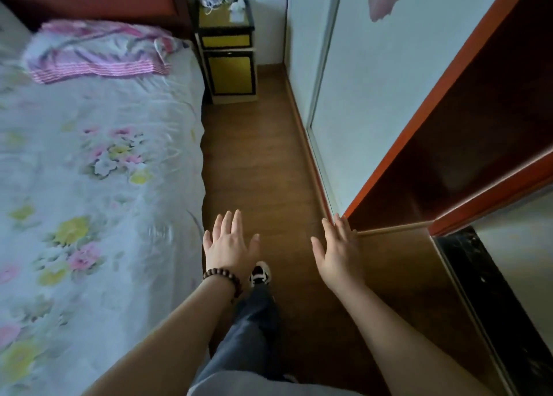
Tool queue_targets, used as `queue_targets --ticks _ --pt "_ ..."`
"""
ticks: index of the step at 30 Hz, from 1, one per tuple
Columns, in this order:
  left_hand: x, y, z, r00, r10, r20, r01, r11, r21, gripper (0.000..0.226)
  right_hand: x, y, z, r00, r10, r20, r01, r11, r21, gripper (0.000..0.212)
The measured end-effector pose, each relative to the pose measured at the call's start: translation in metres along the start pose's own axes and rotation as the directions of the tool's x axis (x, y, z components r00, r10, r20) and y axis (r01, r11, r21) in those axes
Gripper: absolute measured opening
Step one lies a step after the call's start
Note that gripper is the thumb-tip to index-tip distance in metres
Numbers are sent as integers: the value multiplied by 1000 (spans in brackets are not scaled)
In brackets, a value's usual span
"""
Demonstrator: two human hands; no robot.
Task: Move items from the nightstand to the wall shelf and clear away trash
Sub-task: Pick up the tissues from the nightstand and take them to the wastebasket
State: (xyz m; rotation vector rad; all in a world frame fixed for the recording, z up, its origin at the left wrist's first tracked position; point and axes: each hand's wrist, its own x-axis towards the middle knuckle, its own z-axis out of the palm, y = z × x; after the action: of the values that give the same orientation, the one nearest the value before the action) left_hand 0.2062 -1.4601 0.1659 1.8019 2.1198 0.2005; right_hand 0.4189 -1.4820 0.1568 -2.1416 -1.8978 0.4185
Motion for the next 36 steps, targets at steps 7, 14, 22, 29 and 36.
queue_targets --ticks 7,14,22,29,36 --pt "143 3 -19 997 -43 -60 41 999 -26 68 161 -32 16 997 -72 17 73 996 -57 56" --pt "328 2 -80 993 -63 -96 60 997 -42 68 346 -116 9 991 -122 47 124 992 -39 57" --pt "490 1 -117 991 -87 -101 82 995 -47 68 508 -177 13 986 -165 38 166 986 -29 56" --pt "652 10 -124 991 -104 -86 100 994 -52 68 677 -201 33 982 -187 28 187 982 -5 55" --pt "854 45 -162 987 -122 -108 118 992 -40 67 885 -230 36 978 -201 54 199 979 32 55"
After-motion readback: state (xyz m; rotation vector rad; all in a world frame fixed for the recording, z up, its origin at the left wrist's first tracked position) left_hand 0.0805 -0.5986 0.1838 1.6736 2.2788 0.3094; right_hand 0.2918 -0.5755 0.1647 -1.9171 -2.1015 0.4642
